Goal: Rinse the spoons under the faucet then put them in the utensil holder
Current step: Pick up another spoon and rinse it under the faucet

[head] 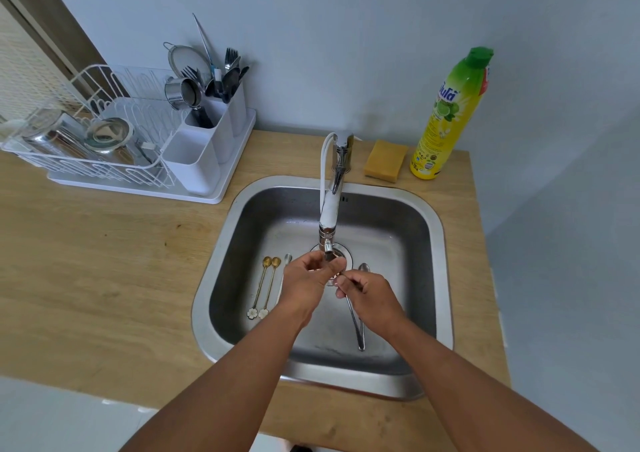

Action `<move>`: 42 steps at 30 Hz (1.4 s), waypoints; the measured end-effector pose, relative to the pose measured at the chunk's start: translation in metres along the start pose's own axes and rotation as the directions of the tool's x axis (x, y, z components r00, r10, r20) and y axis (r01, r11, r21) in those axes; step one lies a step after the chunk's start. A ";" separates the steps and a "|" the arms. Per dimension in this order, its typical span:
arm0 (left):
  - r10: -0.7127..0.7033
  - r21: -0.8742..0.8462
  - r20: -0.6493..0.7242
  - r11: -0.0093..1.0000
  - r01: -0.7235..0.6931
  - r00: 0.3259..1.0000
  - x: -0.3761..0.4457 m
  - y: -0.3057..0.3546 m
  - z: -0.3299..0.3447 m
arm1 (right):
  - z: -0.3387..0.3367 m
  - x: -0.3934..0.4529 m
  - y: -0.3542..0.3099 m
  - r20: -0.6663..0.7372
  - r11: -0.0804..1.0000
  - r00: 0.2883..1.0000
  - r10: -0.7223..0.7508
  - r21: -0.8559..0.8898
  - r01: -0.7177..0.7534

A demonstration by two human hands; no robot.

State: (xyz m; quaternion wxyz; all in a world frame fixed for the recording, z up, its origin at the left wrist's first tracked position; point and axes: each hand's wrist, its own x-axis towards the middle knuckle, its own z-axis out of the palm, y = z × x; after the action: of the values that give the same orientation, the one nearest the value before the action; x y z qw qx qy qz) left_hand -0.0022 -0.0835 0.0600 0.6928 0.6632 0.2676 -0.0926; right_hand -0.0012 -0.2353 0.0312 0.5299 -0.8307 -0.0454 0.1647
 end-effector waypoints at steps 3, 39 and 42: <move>-0.054 -0.041 -0.081 0.998 0.051 0.995 0.000 0.004 0.003 | 0.001 -0.002 -0.003 -0.001 1.000 1.000 0.000 -0.013 0.000; -0.296 0.447 0.182 0.874 0.189 0.938 0.003 -0.006 -0.041 | 0.018 0.018 -0.024 0.053 0.803 0.900 0.432 0.431 -0.411; -0.345 0.527 0.257 0.833 0.168 0.903 0.001 -0.004 -0.051 | 0.004 0.029 -0.028 0.019 0.813 0.900 0.436 0.419 -0.403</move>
State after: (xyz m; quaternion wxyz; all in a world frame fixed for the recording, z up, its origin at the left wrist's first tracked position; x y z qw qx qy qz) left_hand -0.0162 -0.0343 0.0575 0.5171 0.7484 0.1988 -0.3647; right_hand 0.0272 -0.2120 0.0485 0.6451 -0.6947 0.1954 0.2509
